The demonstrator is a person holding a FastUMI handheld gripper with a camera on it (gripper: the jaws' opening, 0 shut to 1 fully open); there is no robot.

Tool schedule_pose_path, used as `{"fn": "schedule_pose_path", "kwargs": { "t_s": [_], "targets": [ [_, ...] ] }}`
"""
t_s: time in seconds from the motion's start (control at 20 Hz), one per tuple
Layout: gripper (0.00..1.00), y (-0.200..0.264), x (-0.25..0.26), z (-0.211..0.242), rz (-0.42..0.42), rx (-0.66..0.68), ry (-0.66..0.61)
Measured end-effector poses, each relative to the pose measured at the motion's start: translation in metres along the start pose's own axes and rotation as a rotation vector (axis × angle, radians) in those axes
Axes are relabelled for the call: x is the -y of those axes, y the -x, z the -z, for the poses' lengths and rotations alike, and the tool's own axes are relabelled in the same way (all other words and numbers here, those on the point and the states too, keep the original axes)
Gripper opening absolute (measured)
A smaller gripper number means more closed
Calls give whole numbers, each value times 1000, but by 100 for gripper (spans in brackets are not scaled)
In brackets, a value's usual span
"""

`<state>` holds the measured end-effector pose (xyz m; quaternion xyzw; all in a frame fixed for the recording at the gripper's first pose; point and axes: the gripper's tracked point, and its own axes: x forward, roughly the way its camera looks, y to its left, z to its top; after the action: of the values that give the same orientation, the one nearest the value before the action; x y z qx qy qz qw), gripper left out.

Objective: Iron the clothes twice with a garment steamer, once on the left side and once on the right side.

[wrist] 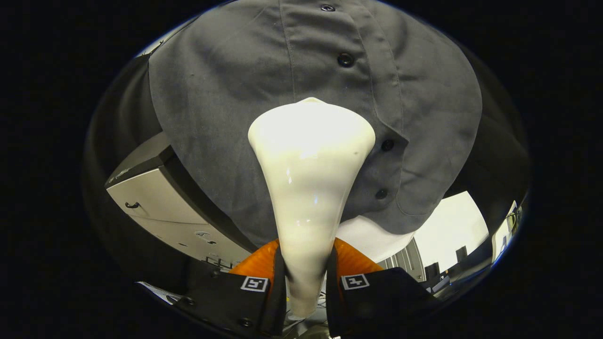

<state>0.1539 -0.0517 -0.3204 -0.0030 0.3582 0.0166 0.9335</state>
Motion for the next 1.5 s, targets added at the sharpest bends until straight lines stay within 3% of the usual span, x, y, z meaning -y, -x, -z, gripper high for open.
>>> {"fn": "schedule_pose_path", "kwargs": {
  "t_s": [0.9, 1.5],
  "targets": [
    [43, -11, 24, 57, 9, -87, -30],
    [43, 88, 71, -50, 9, 144, -36]
  ]
}}
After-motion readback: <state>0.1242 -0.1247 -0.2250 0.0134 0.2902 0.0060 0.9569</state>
